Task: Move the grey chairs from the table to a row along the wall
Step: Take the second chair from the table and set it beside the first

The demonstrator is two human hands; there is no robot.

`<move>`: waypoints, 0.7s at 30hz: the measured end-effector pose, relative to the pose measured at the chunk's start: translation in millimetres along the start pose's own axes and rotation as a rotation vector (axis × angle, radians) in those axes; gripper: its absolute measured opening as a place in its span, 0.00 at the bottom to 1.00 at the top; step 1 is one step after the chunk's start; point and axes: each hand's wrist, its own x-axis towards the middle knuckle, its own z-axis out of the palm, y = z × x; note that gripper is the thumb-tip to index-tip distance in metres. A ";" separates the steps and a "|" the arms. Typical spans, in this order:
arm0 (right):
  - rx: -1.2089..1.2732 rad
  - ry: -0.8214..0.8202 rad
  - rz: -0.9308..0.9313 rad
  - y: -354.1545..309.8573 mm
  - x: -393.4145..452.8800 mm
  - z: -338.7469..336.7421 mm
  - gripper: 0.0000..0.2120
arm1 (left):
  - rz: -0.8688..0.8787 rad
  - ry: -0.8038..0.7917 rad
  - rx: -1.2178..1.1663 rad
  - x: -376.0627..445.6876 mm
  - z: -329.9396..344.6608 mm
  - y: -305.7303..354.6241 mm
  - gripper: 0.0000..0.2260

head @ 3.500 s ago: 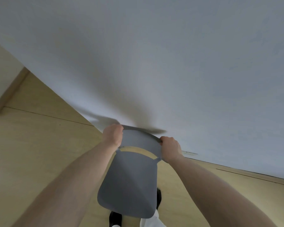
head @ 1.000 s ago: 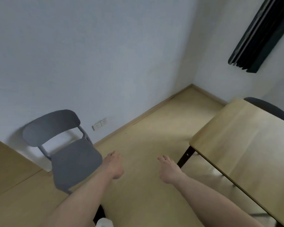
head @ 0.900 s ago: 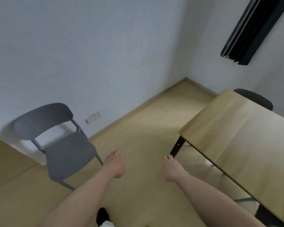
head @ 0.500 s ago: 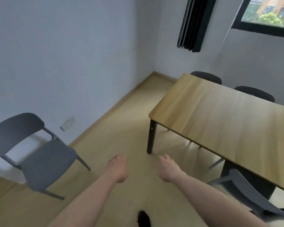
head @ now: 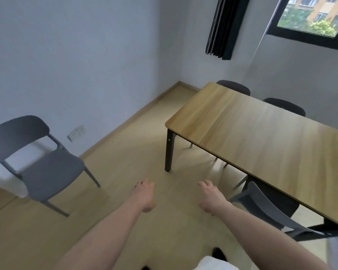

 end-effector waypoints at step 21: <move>-0.038 -0.069 0.034 397.1 11.4 -42.9 0.31 | -0.015 -0.093 -0.160 22.6 96.1 382.2 0.30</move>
